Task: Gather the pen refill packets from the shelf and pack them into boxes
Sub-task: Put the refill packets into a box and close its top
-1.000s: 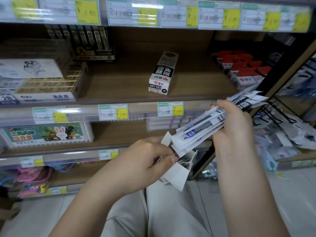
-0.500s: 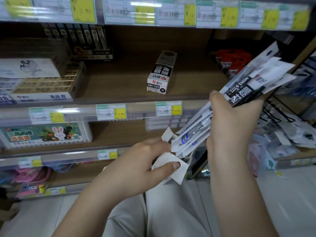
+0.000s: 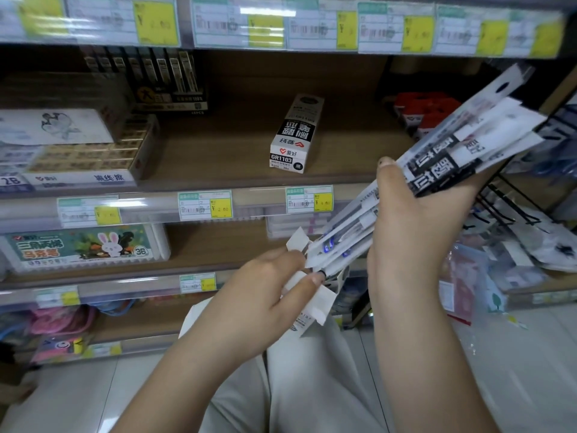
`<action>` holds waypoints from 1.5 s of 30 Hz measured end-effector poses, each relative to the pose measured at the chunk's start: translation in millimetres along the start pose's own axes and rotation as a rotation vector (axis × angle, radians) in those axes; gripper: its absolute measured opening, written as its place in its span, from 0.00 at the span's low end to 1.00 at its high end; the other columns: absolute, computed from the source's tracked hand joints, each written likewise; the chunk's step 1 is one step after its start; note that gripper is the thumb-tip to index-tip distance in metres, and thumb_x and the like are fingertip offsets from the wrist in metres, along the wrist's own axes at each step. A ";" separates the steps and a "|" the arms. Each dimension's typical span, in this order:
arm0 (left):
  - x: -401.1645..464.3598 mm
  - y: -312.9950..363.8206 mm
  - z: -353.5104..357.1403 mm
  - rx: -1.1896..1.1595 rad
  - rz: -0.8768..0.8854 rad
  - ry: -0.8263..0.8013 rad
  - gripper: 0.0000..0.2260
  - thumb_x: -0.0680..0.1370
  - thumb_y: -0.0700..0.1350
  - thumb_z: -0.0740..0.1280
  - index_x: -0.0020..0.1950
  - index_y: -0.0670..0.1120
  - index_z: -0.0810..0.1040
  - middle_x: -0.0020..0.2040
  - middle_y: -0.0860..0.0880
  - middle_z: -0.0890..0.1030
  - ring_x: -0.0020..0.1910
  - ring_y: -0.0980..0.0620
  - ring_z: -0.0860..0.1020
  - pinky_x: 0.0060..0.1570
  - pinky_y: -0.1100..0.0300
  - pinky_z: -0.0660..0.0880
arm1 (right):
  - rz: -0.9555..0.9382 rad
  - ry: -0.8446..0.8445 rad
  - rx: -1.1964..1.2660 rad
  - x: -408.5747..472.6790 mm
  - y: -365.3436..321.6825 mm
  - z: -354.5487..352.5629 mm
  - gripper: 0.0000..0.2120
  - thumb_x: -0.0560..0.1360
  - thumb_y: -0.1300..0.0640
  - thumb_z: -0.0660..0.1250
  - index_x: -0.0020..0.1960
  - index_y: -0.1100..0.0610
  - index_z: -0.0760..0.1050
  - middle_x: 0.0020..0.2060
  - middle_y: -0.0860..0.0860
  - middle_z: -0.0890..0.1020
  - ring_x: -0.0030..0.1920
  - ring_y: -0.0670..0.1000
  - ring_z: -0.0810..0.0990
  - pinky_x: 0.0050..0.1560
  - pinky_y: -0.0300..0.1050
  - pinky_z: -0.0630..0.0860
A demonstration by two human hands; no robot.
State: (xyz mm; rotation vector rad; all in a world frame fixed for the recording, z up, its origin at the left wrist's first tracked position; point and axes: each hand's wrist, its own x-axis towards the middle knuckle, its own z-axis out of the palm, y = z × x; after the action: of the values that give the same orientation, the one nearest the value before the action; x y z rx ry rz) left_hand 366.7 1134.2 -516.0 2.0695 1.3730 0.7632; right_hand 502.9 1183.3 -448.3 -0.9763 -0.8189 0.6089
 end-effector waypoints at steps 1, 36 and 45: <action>0.5 -0.3 1.3 0.001 -0.002 0.020 0.14 0.75 0.62 0.51 0.37 0.56 0.64 0.36 0.56 0.70 0.40 0.58 0.71 0.37 0.62 0.64 | 0.033 0.006 0.007 -0.2 1.7 -0.8 0.31 0.71 0.66 0.69 0.69 0.54 0.61 0.62 0.52 0.74 0.56 0.45 0.76 0.60 0.40 0.74; 2.5 2.2 7.9 -0.032 -0.052 0.127 0.12 0.76 0.59 0.55 0.36 0.57 0.66 0.36 0.59 0.72 0.37 0.61 0.71 0.34 0.67 0.64 | 0.094 -0.140 -0.176 4.8 20.8 3.8 0.18 0.70 0.64 0.71 0.45 0.44 0.67 0.39 0.38 0.76 0.37 0.32 0.76 0.41 0.28 0.73; -2.7 13.8 22.2 -0.022 -0.150 0.171 0.06 0.78 0.54 0.57 0.52 0.58 0.61 0.33 0.57 0.71 0.32 0.59 0.72 0.30 0.66 0.62 | -0.004 -0.151 -0.257 -0.5 16.2 0.7 0.21 0.71 0.65 0.69 0.63 0.59 0.68 0.50 0.47 0.79 0.48 0.39 0.79 0.48 0.29 0.74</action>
State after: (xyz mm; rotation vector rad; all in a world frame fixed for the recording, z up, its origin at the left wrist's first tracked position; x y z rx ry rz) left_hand 390.2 1124.3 -522.3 1.8953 1.5852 0.9030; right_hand 500.7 1190.4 -462.6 -1.1718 -1.0515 0.5875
